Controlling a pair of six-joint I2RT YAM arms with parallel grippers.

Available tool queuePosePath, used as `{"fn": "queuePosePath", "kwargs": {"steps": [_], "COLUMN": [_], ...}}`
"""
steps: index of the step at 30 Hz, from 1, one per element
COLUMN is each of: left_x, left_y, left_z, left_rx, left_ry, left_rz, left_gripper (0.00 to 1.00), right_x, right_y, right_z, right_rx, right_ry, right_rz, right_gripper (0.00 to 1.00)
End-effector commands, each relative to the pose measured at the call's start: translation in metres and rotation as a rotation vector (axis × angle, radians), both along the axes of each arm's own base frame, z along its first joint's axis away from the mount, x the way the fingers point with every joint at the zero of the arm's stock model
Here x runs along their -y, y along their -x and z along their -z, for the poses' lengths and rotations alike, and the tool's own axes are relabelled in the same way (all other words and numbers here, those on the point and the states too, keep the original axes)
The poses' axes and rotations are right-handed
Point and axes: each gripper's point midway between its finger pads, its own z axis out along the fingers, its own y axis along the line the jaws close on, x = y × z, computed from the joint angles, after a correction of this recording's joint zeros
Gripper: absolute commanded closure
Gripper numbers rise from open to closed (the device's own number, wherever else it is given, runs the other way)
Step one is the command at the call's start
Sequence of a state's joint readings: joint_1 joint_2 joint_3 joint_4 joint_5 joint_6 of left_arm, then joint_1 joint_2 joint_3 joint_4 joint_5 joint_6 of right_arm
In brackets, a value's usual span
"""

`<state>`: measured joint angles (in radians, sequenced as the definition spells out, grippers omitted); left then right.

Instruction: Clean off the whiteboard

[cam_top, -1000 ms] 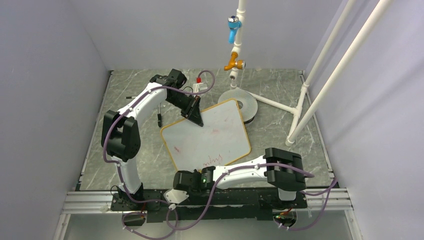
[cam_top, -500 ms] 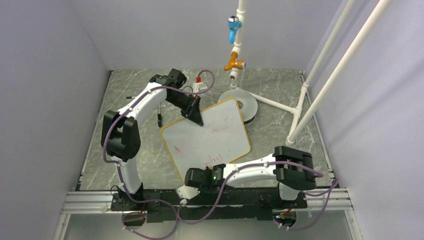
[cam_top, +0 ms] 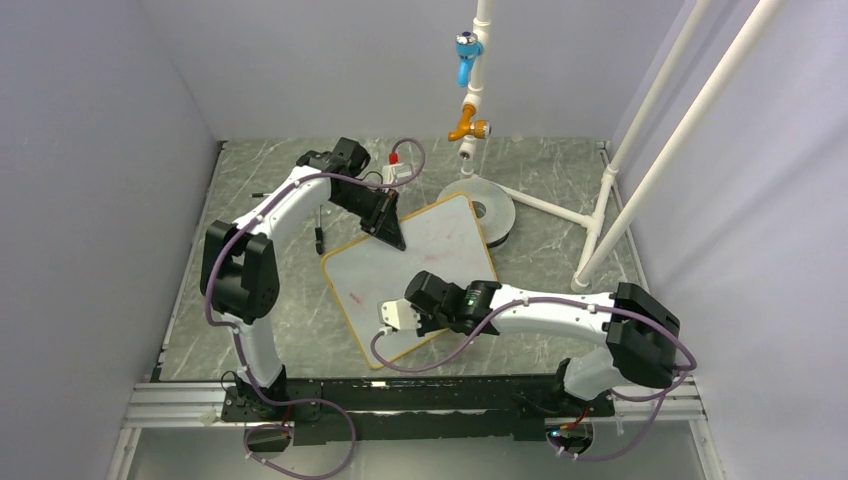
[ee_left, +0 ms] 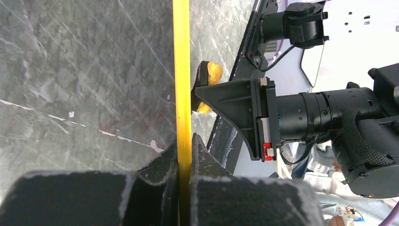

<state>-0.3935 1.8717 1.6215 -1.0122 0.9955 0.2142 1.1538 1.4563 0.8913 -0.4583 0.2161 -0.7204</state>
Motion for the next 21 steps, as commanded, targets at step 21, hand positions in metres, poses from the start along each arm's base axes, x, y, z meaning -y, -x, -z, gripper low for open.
{"fn": "queuePosePath", "kwargs": {"steps": [21], "left_x": [0.002], "left_y": [0.036], "left_z": [-0.039], "left_rx": [0.001], "left_ry": [0.168], "left_rz": [0.034], "left_gripper": [1.00], "right_x": [-0.064], "right_y": [0.036], "right_z": [0.001], "right_rx": [-0.033], "right_ry": [-0.166], "right_rz": [-0.155], "right_gripper": [1.00]}}
